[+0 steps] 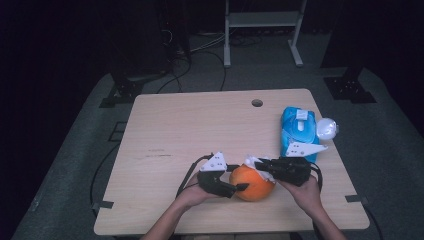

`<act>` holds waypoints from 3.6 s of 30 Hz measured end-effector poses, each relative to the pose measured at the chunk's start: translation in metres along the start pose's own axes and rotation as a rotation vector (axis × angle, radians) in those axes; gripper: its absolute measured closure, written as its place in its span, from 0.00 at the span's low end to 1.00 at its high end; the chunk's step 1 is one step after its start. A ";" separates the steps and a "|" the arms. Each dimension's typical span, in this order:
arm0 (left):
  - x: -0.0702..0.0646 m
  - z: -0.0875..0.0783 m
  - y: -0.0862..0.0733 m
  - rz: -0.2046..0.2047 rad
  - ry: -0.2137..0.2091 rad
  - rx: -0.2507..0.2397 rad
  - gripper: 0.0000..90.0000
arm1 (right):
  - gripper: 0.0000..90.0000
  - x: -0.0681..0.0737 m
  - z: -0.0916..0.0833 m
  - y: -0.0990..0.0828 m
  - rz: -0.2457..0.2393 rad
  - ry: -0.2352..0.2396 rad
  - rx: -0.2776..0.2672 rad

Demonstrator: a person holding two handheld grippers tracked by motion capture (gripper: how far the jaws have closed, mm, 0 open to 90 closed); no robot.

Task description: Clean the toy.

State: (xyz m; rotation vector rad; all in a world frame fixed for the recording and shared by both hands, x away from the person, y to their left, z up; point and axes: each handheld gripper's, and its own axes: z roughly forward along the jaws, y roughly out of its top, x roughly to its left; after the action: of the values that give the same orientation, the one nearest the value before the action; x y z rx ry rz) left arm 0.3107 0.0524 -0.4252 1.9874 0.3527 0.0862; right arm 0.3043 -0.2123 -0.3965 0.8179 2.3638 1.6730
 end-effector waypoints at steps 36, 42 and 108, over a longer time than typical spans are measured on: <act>0.012 0.008 -0.015 0.020 -0.052 -0.037 0.12 | 0.91 -0.012 -0.001 -0.009 0.019 -0.051 0.003; 0.007 -0.014 0.008 -0.002 -0.040 -0.132 0.43 | 0.91 -0.003 -0.010 0.005 0.028 -0.039 -0.088; 0.007 -0.007 -0.005 -0.059 -0.001 -0.031 0.36 | 0.91 0.032 0.020 0.008 -0.125 0.011 -0.009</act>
State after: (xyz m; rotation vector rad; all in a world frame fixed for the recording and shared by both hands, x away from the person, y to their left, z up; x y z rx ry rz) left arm 0.3151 0.0622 -0.4273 1.9444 0.4068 0.0532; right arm 0.2881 -0.1770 -0.3902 0.6472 2.3596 1.6414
